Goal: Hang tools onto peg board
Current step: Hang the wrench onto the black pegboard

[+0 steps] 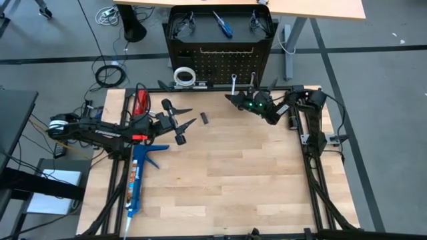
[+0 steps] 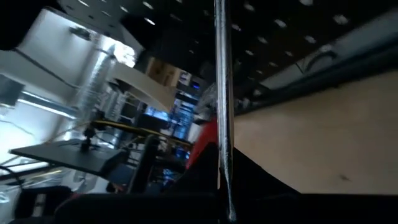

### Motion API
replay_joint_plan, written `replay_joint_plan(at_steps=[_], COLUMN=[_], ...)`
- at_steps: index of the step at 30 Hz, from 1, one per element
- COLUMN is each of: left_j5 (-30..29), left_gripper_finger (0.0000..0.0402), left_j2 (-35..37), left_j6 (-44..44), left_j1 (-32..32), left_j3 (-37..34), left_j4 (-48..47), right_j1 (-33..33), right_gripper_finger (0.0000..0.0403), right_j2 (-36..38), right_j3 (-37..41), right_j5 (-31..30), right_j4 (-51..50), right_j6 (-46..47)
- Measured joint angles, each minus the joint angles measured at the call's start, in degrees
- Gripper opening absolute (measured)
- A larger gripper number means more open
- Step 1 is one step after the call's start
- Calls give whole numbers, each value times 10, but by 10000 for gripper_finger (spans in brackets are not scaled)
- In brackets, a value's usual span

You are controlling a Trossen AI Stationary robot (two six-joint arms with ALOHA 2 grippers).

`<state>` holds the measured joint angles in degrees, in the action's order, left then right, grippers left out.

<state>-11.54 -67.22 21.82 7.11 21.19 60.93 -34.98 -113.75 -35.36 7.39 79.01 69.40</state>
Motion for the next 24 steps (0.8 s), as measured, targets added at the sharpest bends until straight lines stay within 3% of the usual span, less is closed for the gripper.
replay_joint_plan(at_steps=[24], left_j5=[-1], left_gripper_finger=[193], left_j2=[0], left_j6=[-1], left_j1=[0], left_j3=[0], left_j4=[-2], right_j1=[-16], right_gripper_finger=[13], right_j2=[-6], right_j3=[0], right_j5=[15], right_j4=[-22], right_j6=[19])
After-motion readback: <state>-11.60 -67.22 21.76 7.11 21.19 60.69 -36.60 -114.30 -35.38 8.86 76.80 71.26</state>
